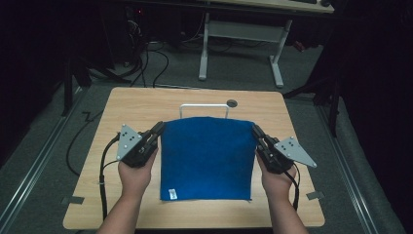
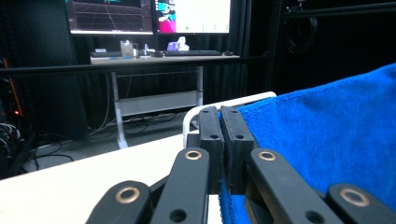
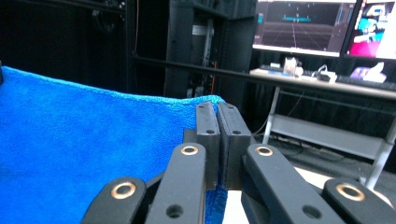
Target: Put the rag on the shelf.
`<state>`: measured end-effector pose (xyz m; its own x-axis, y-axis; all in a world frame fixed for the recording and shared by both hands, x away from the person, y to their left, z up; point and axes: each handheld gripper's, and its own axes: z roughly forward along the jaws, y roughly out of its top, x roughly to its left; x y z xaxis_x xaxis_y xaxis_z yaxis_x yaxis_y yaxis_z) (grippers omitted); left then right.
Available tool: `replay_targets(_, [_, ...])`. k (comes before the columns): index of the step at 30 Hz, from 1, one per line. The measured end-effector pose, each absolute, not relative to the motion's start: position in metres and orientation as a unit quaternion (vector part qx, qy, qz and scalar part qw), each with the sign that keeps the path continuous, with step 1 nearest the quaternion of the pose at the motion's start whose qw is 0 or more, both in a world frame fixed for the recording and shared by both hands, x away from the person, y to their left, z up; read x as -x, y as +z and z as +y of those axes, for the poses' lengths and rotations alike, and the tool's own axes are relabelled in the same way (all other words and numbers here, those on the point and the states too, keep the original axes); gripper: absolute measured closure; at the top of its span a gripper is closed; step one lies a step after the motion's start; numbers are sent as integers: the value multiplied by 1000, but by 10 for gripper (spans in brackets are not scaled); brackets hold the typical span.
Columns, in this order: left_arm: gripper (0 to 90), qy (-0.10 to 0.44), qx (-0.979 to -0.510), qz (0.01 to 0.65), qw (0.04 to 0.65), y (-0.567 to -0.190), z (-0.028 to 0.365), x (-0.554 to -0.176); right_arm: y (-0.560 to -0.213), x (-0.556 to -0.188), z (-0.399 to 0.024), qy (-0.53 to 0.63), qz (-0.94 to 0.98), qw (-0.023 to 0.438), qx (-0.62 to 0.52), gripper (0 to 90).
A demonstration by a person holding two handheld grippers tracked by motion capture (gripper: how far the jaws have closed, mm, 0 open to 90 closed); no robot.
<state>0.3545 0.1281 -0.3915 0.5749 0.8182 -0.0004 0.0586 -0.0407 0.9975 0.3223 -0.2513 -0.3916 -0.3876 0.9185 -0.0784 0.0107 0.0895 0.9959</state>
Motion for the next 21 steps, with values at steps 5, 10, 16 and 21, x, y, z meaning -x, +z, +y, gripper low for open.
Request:
replay_targets(5, [885, 330, -640, 331, 610, -373, 134, -352, -371, -323, -251, 574, 609, 415, -358, 886])
replay_targets(10, [886, 342, -629, 327, 617, -358, 139, -354, -354, -326, -245, 582, 602, 423, -346, 886])
replay_targets(16, [886, 355, -623, 319, 620, -344, 144, -358, -344, -330, -238, 582, 604, 427, -338, 886])
replay_targets(21, [886, 362, -621, 318, 618, -340, 144, -363, -340, -335, -235, 581, 601, 431, -340, 886])
